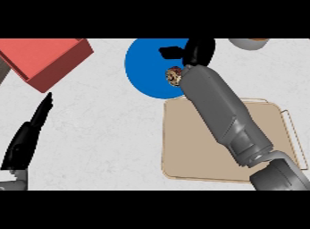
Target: Pick the cupcake from the tray and place it in the plate
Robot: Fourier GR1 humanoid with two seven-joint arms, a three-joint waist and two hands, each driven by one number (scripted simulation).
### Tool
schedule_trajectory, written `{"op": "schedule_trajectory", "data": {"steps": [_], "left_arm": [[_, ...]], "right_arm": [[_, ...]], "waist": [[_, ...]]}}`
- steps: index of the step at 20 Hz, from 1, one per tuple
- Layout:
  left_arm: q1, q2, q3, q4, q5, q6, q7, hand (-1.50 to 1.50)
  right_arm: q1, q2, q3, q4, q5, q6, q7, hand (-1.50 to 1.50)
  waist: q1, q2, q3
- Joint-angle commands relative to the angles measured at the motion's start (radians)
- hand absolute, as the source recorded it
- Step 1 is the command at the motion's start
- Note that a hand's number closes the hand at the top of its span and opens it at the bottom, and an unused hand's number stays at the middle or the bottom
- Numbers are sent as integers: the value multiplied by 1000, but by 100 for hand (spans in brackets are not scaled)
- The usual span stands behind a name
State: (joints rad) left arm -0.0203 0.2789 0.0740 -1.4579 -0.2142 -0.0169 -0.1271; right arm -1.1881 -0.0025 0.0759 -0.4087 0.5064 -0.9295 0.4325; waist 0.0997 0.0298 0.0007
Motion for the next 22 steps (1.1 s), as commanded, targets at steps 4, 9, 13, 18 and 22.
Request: {"op": "schedule_trajectory", "data": {"steps": [4,9,13,18,22], "left_arm": [[21,-2,26,16,-2,19,7,0],[60,6,43,-17,19,3,1,0],[72,26,83,-37,48,-15,14,0],[94,0,67,-41,6,5,-7,0],[46,8,99,14,15,5,-6,0]], "right_arm": [[92,2,-77,-87,-115,-199,-125,-150],[283,2,-132,-345,-278,-149,-391,-150],[457,2,-156,-500,-363,-47,-571,-150],[583,-59,-106,-620,-342,61,-549,-150],[723,-110,-139,-700,-401,153,-643,-150]], "waist": [[-52,-15,1],[-74,-20,3],[-93,-27,1],[-104,-33,-1],[-110,-32,-1]]}}
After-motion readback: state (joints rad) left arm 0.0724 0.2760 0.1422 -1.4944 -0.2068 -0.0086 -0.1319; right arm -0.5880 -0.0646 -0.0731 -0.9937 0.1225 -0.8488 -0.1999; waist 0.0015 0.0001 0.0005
